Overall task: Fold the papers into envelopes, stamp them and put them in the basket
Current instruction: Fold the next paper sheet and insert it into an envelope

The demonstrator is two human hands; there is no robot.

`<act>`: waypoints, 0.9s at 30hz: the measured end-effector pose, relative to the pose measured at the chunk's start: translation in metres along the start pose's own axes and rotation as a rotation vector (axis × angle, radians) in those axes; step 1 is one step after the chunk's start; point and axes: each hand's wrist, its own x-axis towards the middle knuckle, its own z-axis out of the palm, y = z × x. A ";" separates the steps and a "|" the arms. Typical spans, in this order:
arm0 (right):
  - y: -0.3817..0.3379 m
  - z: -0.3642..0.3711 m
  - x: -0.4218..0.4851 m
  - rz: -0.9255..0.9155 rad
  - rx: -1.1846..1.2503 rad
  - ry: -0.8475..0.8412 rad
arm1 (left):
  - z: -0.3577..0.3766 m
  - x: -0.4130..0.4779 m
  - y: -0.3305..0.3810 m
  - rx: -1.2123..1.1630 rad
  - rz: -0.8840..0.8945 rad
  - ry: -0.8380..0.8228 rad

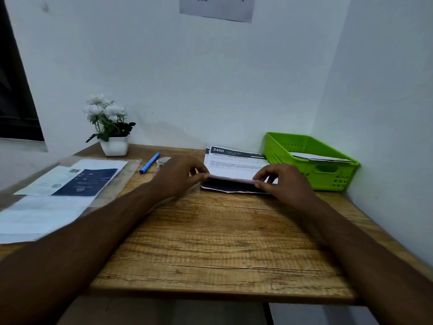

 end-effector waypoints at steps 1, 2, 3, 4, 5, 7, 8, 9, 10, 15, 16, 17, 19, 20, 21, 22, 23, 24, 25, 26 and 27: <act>0.000 -0.001 0.000 0.003 -0.006 0.000 | 0.000 0.000 0.001 0.005 -0.002 0.004; 0.000 -0.001 0.000 0.005 -0.015 0.001 | -0.001 0.000 0.001 0.012 -0.003 0.007; 0.000 -0.002 0.000 0.011 -0.029 0.000 | -0.001 -0.001 0.002 0.021 -0.001 0.009; 0.000 -0.002 -0.001 0.018 -0.045 -0.003 | -0.002 -0.001 0.003 0.029 -0.001 0.010; 0.000 -0.003 -0.001 0.025 -0.062 -0.008 | -0.003 -0.001 0.003 0.035 0.002 0.013; -0.001 -0.005 -0.001 0.036 -0.095 -0.016 | -0.004 -0.002 0.004 0.048 0.005 0.020; -0.001 -0.005 -0.002 0.040 -0.110 -0.016 | -0.005 -0.002 0.004 0.056 0.003 0.022; -0.001 -0.006 -0.002 0.044 -0.124 -0.011 | -0.005 -0.002 0.005 0.062 0.001 0.029; -0.002 -0.007 -0.002 0.047 -0.139 -0.002 | -0.006 -0.003 0.005 0.070 0.001 0.040; -0.006 -0.012 -0.001 0.064 -0.198 0.078 | -0.015 -0.008 0.007 0.109 -0.016 0.114; -0.006 -0.014 0.000 0.067 -0.194 0.095 | -0.018 -0.008 0.008 0.097 -0.028 0.133; -0.006 -0.016 0.000 0.066 -0.198 0.108 | -0.022 -0.009 0.009 0.090 -0.040 0.150; -0.005 -0.020 0.000 0.050 -0.229 0.126 | -0.032 -0.012 0.013 0.104 -0.046 0.176; -0.005 -0.021 -0.002 0.039 -0.232 0.130 | -0.038 -0.016 0.014 0.112 -0.039 0.185; -0.006 -0.024 -0.005 0.027 -0.220 0.137 | -0.042 -0.020 0.015 0.112 -0.029 0.188; -0.009 -0.026 -0.008 0.013 -0.198 0.144 | -0.047 -0.025 0.016 0.108 -0.017 0.192; -0.012 -0.029 -0.014 -0.001 -0.172 0.151 | -0.051 -0.031 0.016 0.100 -0.007 0.195; -0.017 -0.031 -0.020 -0.018 -0.144 0.150 | -0.055 -0.037 0.016 0.091 0.002 0.197; -0.020 -0.032 -0.027 -0.036 -0.119 0.142 | -0.058 -0.044 0.016 0.082 0.012 0.198; -0.024 -0.033 -0.034 -0.057 -0.101 0.135 | -0.061 -0.051 0.018 0.079 0.025 0.200; -0.029 -0.034 -0.043 -0.071 -0.088 0.124 | -0.064 -0.059 0.020 0.076 0.036 0.201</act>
